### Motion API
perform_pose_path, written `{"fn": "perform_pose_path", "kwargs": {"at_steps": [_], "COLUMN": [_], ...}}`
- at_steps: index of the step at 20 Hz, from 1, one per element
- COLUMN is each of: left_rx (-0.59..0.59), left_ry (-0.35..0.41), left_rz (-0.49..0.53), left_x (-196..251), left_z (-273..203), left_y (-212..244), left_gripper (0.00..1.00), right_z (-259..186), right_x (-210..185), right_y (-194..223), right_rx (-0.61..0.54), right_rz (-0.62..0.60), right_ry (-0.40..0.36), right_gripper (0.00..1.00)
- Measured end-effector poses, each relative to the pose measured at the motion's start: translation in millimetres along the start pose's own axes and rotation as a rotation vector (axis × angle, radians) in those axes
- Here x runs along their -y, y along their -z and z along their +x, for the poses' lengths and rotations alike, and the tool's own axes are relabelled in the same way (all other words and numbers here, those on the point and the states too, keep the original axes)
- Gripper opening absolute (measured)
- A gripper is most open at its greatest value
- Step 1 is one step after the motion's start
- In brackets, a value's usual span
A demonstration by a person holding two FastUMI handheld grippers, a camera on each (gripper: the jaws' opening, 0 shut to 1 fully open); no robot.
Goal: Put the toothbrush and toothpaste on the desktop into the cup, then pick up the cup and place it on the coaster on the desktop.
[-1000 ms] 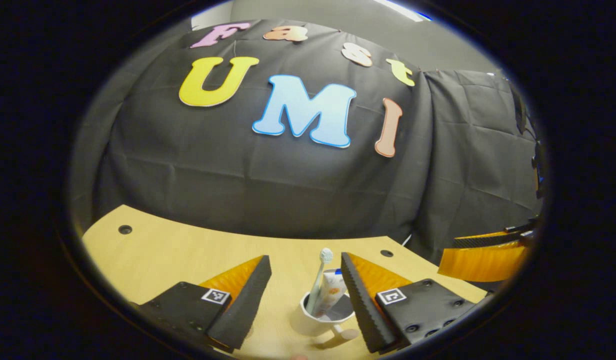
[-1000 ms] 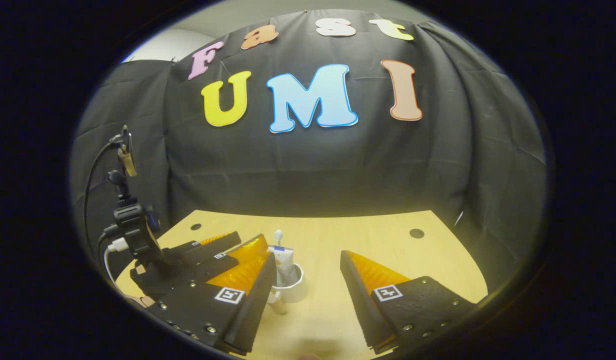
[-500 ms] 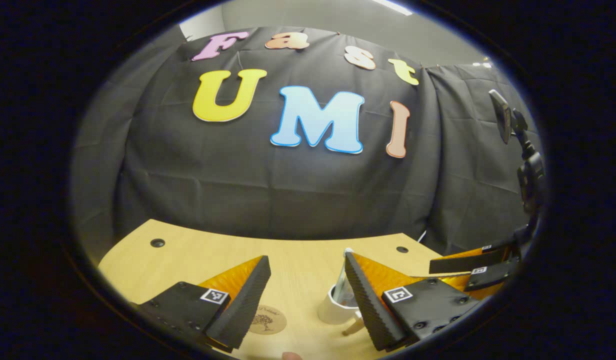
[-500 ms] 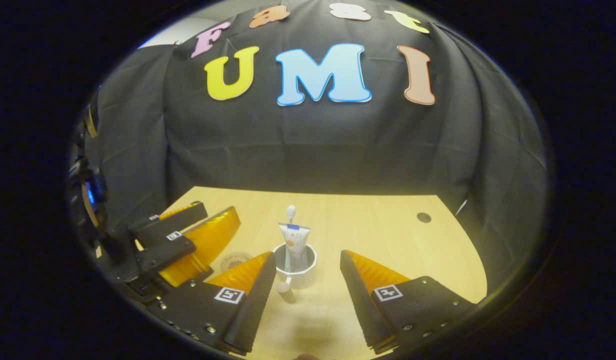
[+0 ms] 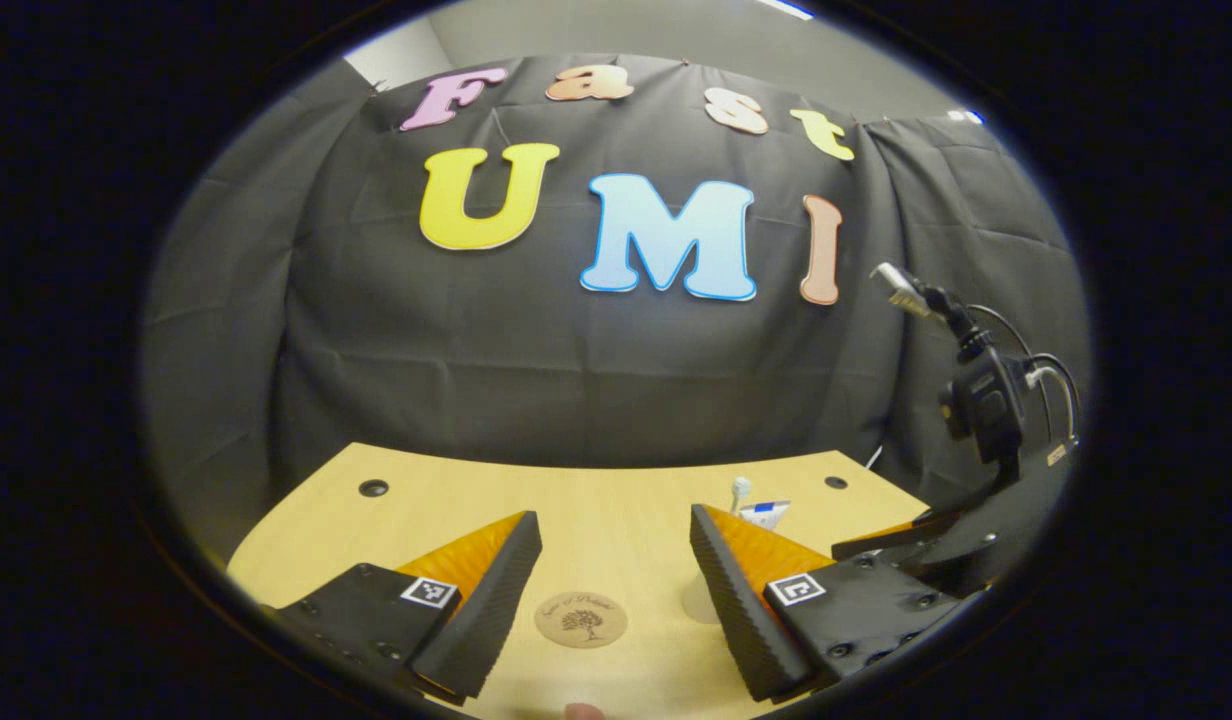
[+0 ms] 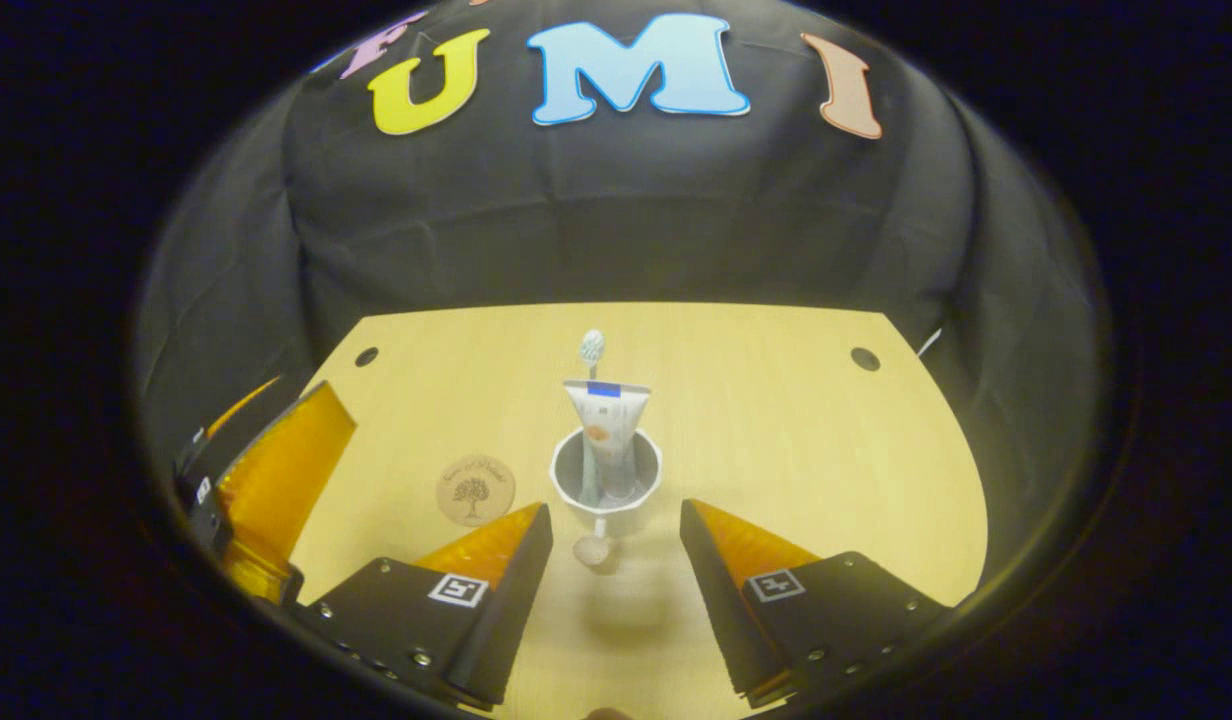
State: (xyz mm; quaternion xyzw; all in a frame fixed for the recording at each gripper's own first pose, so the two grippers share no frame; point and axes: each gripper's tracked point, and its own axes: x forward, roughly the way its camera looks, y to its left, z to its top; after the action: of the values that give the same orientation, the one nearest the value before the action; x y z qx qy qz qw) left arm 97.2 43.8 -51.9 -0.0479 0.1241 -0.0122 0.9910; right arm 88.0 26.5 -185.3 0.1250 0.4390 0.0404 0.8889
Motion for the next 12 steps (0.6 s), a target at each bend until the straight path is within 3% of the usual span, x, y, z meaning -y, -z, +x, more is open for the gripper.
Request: {"fn": "perform_pose_path", "kwargs": {"at_steps": [6, 12], "left_rx": [-0.034, -0.074], "left_ry": [-0.008, 0.011], "left_rz": [-0.019, -0.051], "left_x": [-10, -25], "left_z": [-9, -6], "left_y": [12, 28], "left_gripper": [0.97, 0.94], "right_z": [13, 41], "right_x": [2, -5], "right_y": [17, 32], "right_rx": [-0.177, -0.286], "right_rz": [0.034, 0.075], "right_ry": [0.030, 0.069], "right_gripper": [0.79, 0.78]}}
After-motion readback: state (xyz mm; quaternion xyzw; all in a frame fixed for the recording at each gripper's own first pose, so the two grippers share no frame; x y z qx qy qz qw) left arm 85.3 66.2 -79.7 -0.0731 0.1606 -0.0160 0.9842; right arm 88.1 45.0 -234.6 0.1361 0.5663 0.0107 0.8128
